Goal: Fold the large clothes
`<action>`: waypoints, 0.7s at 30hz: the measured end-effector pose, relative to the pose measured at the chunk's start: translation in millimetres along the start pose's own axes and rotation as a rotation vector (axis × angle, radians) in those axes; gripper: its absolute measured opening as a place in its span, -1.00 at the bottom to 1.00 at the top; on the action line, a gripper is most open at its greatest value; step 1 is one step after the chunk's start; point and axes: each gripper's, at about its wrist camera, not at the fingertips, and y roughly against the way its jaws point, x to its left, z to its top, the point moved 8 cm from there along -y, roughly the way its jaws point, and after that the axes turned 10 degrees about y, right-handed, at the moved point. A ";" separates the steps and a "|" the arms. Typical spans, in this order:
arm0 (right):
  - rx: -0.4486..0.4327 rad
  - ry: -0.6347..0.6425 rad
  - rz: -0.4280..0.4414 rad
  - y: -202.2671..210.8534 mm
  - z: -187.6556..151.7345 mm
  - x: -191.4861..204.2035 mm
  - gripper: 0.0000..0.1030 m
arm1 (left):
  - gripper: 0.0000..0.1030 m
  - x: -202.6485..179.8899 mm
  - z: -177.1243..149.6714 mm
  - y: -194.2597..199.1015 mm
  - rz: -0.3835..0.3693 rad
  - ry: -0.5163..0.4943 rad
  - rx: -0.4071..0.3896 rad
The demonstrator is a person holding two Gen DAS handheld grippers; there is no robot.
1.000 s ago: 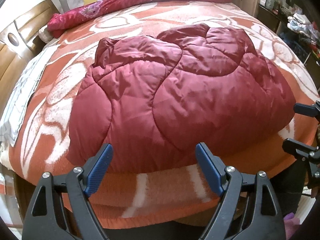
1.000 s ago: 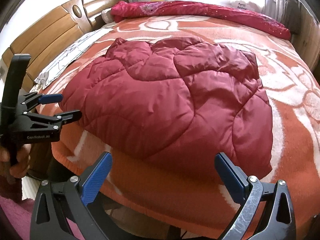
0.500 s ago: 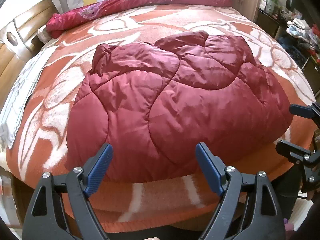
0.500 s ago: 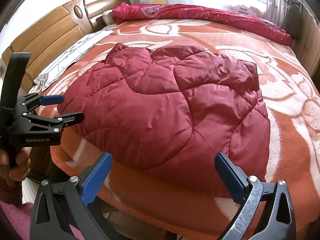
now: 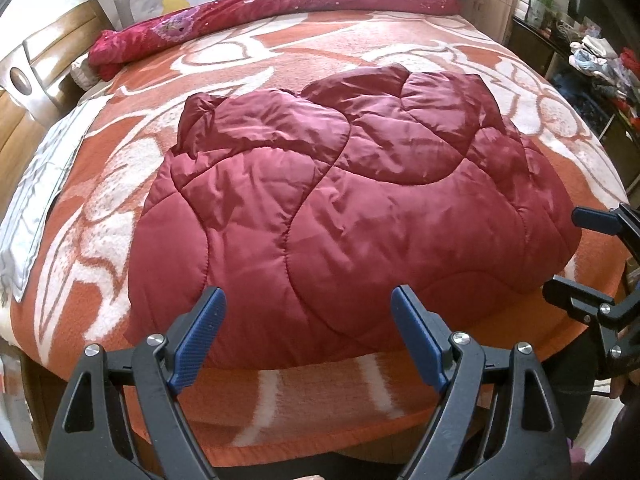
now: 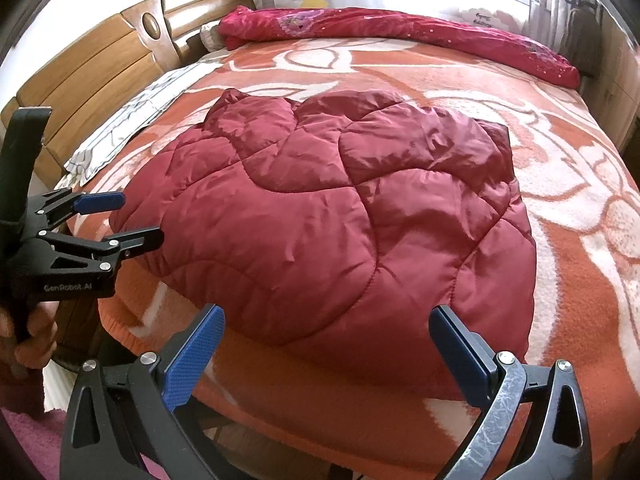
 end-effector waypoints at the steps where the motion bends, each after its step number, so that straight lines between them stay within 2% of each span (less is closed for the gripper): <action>1: 0.000 -0.001 0.000 -0.1 -0.1 -0.2 0.99 | 0.66 -0.2 0.1 0.1 -0.001 0.000 0.000; 21: 0.003 0.004 -0.002 -0.6 0.4 0.8 0.99 | 0.66 -0.6 -0.8 0.3 -0.002 -0.002 0.002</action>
